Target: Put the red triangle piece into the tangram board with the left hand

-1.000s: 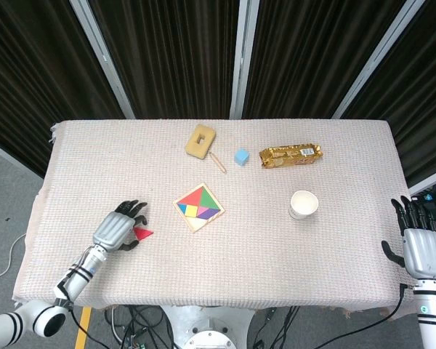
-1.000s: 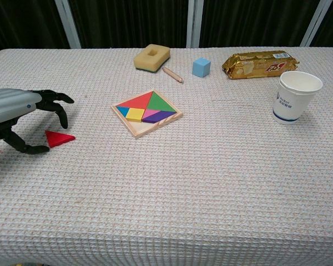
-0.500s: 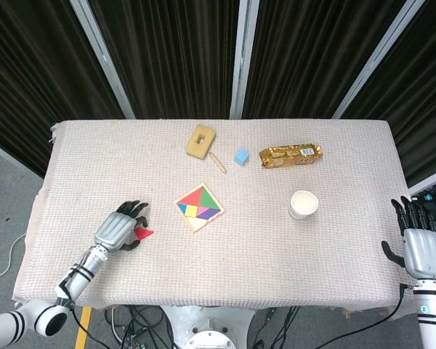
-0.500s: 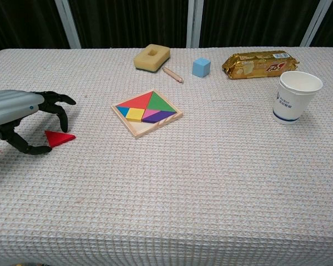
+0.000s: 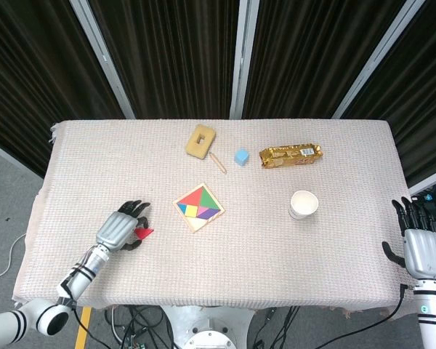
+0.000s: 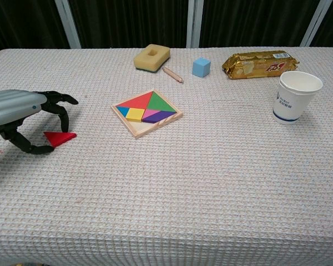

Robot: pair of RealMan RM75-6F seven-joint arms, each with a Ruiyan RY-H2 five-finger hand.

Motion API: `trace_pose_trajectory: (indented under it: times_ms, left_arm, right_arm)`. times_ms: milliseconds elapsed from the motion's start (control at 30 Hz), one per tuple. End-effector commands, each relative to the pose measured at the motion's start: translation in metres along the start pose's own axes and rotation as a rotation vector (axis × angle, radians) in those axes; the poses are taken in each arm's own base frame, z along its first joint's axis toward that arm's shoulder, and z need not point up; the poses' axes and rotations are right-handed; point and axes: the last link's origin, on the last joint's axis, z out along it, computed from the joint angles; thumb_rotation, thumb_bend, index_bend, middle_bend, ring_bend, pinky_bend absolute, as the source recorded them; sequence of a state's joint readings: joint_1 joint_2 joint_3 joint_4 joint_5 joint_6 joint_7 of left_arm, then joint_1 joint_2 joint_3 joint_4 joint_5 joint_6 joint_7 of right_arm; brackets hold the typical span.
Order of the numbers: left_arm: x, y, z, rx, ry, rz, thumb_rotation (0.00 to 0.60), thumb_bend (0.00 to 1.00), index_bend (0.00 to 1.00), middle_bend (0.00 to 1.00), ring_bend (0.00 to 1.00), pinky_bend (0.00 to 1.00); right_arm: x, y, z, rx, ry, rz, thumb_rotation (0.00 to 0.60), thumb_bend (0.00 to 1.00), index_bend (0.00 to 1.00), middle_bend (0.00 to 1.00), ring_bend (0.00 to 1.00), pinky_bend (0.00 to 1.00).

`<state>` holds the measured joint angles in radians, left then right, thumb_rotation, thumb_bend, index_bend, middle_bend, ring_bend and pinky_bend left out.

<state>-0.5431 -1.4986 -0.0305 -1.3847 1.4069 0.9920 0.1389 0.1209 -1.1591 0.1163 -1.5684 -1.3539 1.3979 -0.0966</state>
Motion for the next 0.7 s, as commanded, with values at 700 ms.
trace_pose_trajectory:
  times_ms: [700]
  left_arm:
    - [0.025,0.032,0.019,-0.064,0.022,-0.005,0.6,0.29,0.46,0.07,0.0,0.14]
  right_arm:
    - [0.007,0.002,0.006,0.005,0.038,0.026,0.6,0.2,0.0,0.0,0.0,0.0]
